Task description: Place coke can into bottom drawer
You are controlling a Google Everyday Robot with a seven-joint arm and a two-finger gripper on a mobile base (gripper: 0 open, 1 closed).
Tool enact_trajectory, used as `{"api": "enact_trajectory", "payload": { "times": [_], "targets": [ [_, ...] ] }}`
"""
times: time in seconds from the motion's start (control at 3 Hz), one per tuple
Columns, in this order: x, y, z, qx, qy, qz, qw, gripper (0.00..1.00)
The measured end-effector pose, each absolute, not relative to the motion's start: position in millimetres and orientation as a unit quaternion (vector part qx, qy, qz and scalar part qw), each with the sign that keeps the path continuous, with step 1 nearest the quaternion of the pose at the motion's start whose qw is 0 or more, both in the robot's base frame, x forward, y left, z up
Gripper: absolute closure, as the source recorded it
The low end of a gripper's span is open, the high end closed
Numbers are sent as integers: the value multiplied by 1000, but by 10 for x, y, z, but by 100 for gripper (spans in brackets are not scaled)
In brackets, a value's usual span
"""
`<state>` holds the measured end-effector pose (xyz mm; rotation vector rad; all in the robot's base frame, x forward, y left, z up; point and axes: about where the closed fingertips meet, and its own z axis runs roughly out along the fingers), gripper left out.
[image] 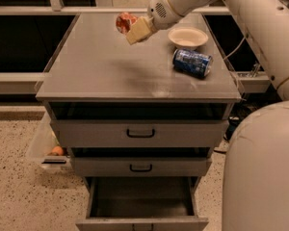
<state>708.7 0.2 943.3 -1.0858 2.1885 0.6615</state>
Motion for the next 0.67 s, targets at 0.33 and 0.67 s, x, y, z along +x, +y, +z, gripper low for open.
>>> {"api": "enact_trajectory", "payload": {
  "times": [0.33, 0.67],
  "targets": [
    [7087, 2, 9432, -409, 825, 249, 301, 100],
    [6865, 62, 9351, -408, 827, 280, 267, 100]
  ]
}}
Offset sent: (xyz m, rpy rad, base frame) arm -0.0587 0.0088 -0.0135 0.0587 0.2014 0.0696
